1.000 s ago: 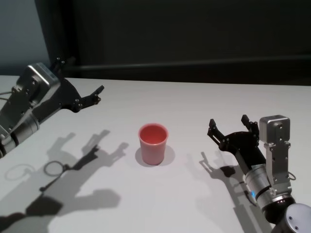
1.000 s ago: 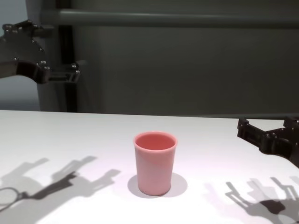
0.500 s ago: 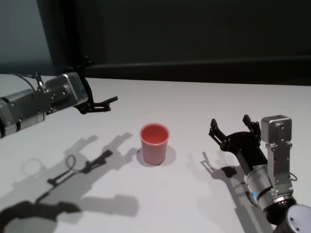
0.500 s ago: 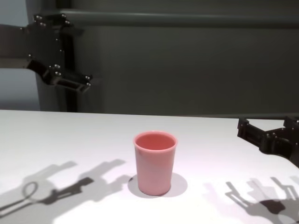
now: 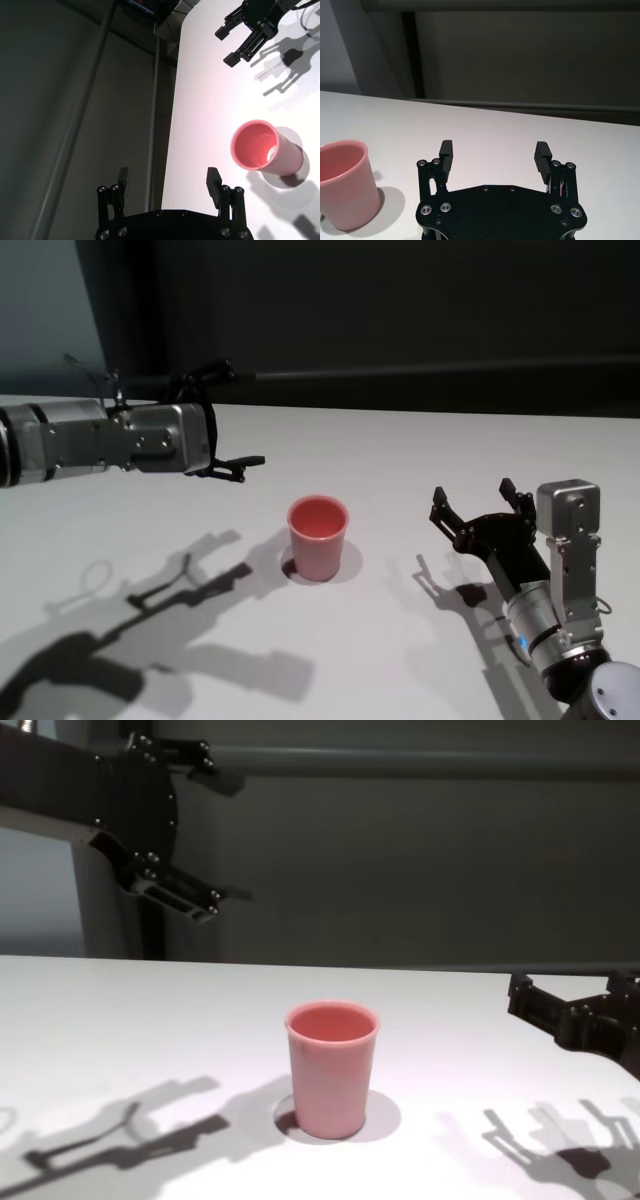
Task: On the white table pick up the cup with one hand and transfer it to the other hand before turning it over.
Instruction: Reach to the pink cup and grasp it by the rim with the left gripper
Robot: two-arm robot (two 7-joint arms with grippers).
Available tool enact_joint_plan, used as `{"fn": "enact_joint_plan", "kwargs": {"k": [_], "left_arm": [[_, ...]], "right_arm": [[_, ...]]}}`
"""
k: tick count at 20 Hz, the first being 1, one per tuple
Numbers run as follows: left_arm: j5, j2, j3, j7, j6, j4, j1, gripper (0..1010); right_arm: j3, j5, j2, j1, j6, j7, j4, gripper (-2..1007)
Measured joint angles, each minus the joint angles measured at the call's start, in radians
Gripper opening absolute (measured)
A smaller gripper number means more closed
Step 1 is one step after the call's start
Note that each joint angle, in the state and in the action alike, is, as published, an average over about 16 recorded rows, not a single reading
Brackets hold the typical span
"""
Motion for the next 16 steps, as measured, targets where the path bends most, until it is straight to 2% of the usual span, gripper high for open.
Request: {"fn": "enact_joint_plan", "kwargs": {"k": [9, 16], "left_arm": [[0.039, 0.002, 0.12, -0.154, -0.041, 0.041, -0.135, 1001], [0.075, -0.011, 0.198, -0.23, -0.056, 0.074, -0.207, 1001]], "right_arm": [[0.0, 0.0, 0.0, 0.0, 0.0, 0.0, 0.0, 1003], [0.0, 0.0, 0.0, 0.0, 0.0, 0.0, 0.0, 1003]]}}
